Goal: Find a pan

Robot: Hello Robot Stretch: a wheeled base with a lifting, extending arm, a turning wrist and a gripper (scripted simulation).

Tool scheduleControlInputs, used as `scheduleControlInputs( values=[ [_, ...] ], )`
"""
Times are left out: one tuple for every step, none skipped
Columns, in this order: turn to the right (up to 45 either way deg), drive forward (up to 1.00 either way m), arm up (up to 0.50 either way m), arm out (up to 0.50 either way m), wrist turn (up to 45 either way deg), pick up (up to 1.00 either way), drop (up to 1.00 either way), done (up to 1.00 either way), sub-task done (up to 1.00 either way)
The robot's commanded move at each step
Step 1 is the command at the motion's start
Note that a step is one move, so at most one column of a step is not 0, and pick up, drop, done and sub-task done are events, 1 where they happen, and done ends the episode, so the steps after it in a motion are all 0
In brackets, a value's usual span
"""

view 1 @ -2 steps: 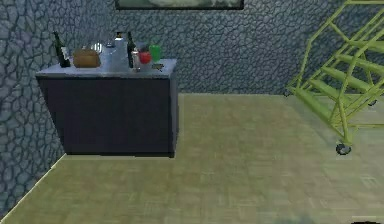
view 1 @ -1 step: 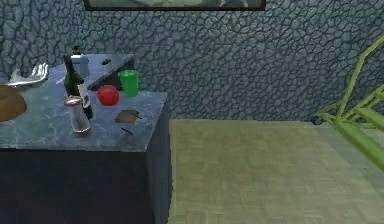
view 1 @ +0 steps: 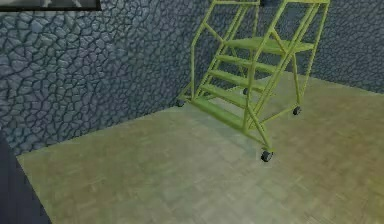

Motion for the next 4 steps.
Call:
scheduleControlInputs(
  values=[
    [0.0,0.75,0.0,0.0,0.0,0.0,0.0,0.0,0.0],
    [-36.0,0.0,0.0,0.0,0.0,0.0,0.0,0.0,0.0],
    [0.0,0.75,0.0,0.0,0.0,0.0,0.0,0.0,0.0],
    [-39.0,0.0,0.0,0.0,0.0,0.0,0.0,0.0,0.0]
  ],
)
